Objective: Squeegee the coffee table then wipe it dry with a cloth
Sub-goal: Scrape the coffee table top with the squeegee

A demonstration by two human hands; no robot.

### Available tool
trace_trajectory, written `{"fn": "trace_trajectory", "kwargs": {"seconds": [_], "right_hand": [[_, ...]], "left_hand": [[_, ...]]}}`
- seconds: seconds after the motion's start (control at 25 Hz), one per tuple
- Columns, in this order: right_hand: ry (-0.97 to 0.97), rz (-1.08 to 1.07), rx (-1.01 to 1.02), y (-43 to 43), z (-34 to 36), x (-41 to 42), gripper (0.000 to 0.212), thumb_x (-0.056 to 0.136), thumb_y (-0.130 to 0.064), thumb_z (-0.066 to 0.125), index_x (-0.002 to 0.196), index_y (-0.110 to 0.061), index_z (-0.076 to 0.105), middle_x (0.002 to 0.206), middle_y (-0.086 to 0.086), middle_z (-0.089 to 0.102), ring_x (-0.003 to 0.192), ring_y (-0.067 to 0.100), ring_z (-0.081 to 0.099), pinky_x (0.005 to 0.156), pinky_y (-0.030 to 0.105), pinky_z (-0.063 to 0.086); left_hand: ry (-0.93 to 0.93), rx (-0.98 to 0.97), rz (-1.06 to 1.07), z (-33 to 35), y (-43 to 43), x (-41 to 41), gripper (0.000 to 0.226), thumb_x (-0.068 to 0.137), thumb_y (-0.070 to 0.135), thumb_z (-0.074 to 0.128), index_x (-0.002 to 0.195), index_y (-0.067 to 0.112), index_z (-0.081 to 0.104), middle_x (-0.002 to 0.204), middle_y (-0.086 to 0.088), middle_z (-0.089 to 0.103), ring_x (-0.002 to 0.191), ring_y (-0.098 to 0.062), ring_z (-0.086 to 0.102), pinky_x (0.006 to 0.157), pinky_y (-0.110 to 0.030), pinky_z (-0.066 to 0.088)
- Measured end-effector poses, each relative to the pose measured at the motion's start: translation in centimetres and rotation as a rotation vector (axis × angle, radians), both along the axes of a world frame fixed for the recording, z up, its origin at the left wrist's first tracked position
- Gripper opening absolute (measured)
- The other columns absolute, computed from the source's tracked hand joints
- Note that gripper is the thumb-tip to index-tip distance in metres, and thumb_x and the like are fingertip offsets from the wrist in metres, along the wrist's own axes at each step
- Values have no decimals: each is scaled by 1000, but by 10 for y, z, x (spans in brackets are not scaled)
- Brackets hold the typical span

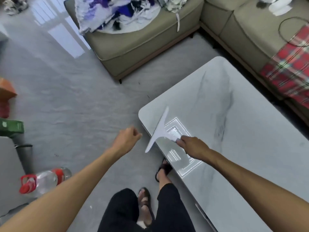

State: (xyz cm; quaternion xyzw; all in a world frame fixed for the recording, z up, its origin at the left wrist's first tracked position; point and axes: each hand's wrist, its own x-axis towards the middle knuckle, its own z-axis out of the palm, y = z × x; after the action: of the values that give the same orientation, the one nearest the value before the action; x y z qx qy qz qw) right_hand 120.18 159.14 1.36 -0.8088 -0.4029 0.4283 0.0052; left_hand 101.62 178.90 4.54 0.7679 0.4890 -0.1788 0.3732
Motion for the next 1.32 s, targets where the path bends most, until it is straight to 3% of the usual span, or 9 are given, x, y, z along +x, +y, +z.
{"fn": "trace_trajectory", "kwargs": {"seconds": [0.2,0.36,0.48,0.64,0.76,0.84,0.96,1.2,1.32], "right_hand": [[46,48,47,89,-82,12,27,97,-53,28,98,-34,48,78,-5,54,75,26,52,56,33,29],[-109,-52,104,138,-142,13,51,87,-66,29,70,-24,53,65,-6,55,61,19,52,49,31,25],[-178,-103,86,154,-168,13,54,88,-65,31,57,-22,46,56,-6,47,56,22,49,47,30,20],[-240,-73,60,148,-183,8,51,97,-54,24,64,-23,46,67,-2,53,59,25,42,58,34,25],[-296,-97,55,123,-181,7,51,98,-52,21,79,-24,59,64,-4,53,59,26,49,57,34,30],[-297,-149,24,91,-175,14,47,98,-52,19,97,-33,62,70,-2,61,68,27,60,59,35,34],[-341,-221,-57,25,-160,27,37,98,-55,16,117,-47,47,80,3,68,74,29,64,60,33,31],[-542,-180,-306,-55,-126,47,52,94,-54,10,84,-27,53,66,-3,61,61,25,61,53,30,37],[-455,-194,-228,-29,-118,44,38,97,-52,21,77,-28,44,75,-1,67,67,27,63,56,32,37]], "left_hand": [[-40,21,49,-92,54,54,46,93,39,54,130,13,45,131,-8,55,118,-29,54,94,-39,43],[-120,59,33,-168,93,79,54,98,42,45,137,5,40,140,-12,48,127,-29,46,98,-37,38],[-121,45,16,-209,110,83,52,99,35,44,142,7,33,145,-11,43,131,-29,42,105,-40,37],[-114,-5,-100,-232,111,82,51,93,15,47,141,9,31,141,-11,43,128,-32,43,96,-39,38],[-75,-40,-235,-235,102,82,61,92,11,49,146,2,22,147,-14,34,137,-31,33,110,-40,31],[-54,-11,-321,-236,98,87,63,88,8,51,143,-2,24,138,-19,35,131,-34,33,111,-39,29],[31,-32,-370,-234,95,98,62,84,8,53,139,-1,26,130,-21,34,126,-36,32,105,-41,34],[107,-123,-311,-225,106,105,65,84,11,55,143,6,27,140,-20,38,129,-38,39,100,-45,37],[94,-145,-201,-221,117,102,57,88,13,54,141,9,33,124,-22,54,103,-39,53,80,-39,43]]}}
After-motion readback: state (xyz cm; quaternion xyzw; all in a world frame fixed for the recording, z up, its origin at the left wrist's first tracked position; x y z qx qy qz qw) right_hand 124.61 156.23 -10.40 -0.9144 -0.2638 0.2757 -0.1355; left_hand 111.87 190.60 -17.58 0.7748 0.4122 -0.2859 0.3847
